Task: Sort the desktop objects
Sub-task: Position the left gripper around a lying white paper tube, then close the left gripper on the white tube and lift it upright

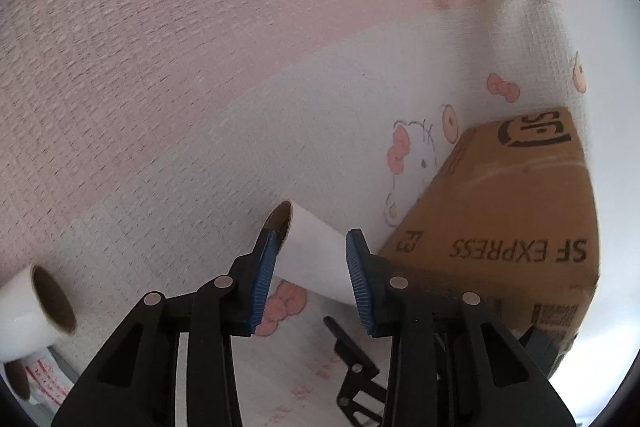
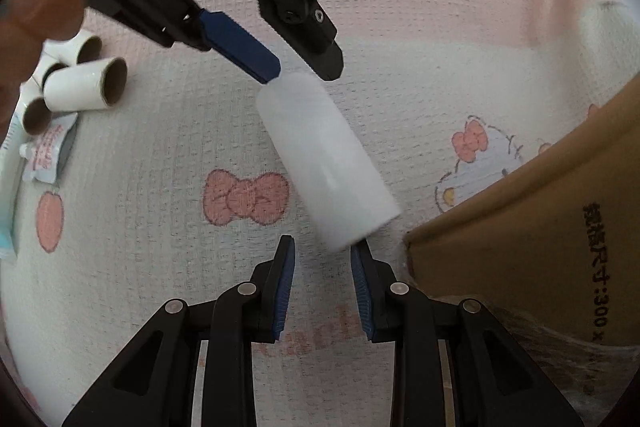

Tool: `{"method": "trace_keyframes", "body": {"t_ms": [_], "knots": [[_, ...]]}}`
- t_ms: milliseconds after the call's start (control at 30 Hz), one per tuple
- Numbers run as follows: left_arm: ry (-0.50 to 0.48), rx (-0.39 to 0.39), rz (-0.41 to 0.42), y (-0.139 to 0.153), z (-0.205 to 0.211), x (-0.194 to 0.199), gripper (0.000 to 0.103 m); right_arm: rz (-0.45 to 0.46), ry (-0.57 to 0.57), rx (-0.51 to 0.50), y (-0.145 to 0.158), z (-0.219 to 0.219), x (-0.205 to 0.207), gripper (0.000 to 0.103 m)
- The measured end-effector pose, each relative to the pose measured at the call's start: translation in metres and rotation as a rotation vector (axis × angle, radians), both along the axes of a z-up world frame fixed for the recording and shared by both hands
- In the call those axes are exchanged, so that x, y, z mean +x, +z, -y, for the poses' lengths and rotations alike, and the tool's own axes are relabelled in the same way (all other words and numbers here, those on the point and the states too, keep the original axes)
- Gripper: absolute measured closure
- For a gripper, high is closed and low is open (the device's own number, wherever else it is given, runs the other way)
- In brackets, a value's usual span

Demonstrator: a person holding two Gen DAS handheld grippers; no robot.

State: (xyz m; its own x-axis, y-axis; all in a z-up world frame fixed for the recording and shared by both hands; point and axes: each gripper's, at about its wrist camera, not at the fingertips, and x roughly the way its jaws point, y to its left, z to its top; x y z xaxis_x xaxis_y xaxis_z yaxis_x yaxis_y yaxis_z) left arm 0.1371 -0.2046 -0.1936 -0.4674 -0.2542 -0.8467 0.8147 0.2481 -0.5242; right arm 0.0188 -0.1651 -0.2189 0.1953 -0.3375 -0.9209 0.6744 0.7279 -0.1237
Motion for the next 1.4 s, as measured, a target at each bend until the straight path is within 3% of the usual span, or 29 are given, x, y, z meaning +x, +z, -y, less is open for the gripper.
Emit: {"method": "trace_keyframes", "body": {"t_ms": [267, 567, 733, 900, 1033, 1200, 1400], "knots": [[0.032, -0.009, -0.006, 0.002, -0.033, 0.006, 0.064, 0.054, -0.019, 0.023, 0.003, -0.005, -0.012, 0.078], [-0.059, -0.047, 0.173, 0.017, -0.068, -0.023, 0.064, 0.099, 0.044, 0.033, 0.017, -0.030, -0.025, 0.078], [-0.107, -0.052, 0.227, 0.019, -0.090, -0.041, 0.063, 0.093, 0.043, 0.082, 0.021, -0.039, -0.037, 0.078], [-0.056, -0.047, 0.176, 0.017, -0.115, -0.046, 0.063, 0.074, 0.055, 0.086, 0.029, -0.063, -0.064, 0.078], [0.006, -0.038, 0.121, 0.015, -0.132, -0.047, 0.063, 0.061, 0.065, 0.114, 0.024, -0.035, -0.084, 0.079], [0.042, -0.005, 0.075, 0.010, -0.145, -0.048, 0.063, 0.046, 0.065, 0.156, 0.021, -0.038, -0.089, 0.078], [0.053, 0.007, 0.117, 0.006, -0.152, -0.052, 0.063, 0.069, 0.063, 0.222, 0.026, -0.040, -0.097, 0.078]]}}
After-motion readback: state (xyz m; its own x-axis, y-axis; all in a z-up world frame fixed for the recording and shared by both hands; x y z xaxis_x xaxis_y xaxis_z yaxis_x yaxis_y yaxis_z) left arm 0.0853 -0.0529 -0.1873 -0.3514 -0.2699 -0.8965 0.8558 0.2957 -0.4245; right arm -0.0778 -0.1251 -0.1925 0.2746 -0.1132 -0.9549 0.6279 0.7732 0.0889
